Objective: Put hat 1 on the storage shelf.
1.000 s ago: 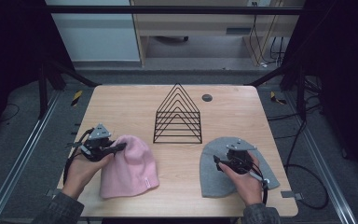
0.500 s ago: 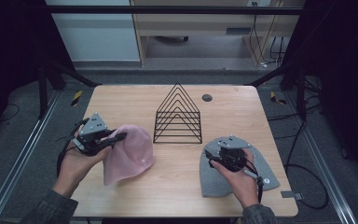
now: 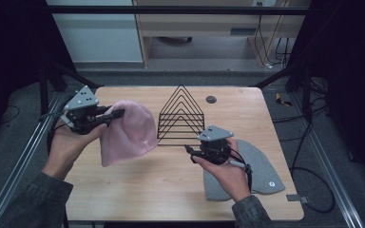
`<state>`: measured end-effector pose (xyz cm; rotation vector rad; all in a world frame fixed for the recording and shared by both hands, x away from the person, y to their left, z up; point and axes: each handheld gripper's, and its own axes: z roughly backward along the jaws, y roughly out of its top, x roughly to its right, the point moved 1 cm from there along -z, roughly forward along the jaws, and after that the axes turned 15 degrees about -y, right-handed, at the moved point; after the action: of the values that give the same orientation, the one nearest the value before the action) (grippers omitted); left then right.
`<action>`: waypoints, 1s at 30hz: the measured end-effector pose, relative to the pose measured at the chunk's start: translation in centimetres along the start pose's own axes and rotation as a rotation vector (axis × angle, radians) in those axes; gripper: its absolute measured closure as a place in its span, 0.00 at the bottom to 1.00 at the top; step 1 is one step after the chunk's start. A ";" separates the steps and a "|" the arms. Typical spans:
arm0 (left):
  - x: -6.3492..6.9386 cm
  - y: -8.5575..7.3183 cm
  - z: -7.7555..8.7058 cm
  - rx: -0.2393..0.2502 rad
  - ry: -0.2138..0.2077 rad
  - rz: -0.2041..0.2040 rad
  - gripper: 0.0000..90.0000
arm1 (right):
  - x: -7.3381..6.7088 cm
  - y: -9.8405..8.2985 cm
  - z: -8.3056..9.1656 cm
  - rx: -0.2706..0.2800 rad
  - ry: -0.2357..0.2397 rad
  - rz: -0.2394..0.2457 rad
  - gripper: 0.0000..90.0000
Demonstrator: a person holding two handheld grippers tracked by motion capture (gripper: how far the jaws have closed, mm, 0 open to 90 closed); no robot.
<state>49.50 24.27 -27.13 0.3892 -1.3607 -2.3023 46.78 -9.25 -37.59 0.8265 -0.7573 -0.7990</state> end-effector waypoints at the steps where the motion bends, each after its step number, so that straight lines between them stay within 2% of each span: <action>1: -0.1 0.2 -0.1 0.003 -0.005 0.003 0.86 | -0.3 0.4 -0.2 0.000 0.008 0.010 0.39; 4: -0.4 1.1 -0.2 0.003 -0.019 -0.007 0.86 | -0.9 1.8 -0.7 0.013 0.040 0.025 0.38; 5: -0.5 1.6 -0.3 0.010 -0.032 -0.016 0.86 | -1.3 2.7 -1.1 0.016 0.061 0.026 0.36; 8: -0.6 2.1 -0.3 0.013 -0.031 -0.028 0.86 | -1.6 3.7 -1.4 0.019 0.080 0.042 0.34; 12: -0.7 2.9 -0.3 0.041 -0.050 -0.022 0.86 | -1.8 5.0 -1.9 0.020 0.108 0.047 0.32; 15: -0.8 3.5 -0.3 0.036 -0.048 -0.031 0.86 | -1.5 5.8 -2.1 0.019 0.116 0.044 0.32; 18: -0.9 4.0 -0.7 0.021 -0.038 -0.042 0.86 | -0.8 6.5 -2.3 0.016 0.104 0.042 0.34; 21: -1.0 4.4 -1.0 0.024 -0.041 -0.049 0.86 | 0.2 7.5 -2.1 0.023 0.107 0.029 0.35; 23: -1.1 4.7 -1.1 0.026 -0.041 -0.049 0.86 | 0.4 7.7 -2.1 0.023 0.110 0.029 0.36; 25: -1.2 5.0 -1.1 0.042 -0.047 -0.042 0.86 | 1.1 8.3 -2.0 0.022 0.117 0.030 0.36; 30: -1.2 5.9 -1.0 0.069 -0.050 -0.043 0.86 | 1.7 8.7 -2.1 0.024 0.134 0.019 0.37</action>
<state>52.33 21.68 -22.41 0.3881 -1.4729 -2.3190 52.00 -6.22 -30.81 0.8846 -0.6558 -0.7116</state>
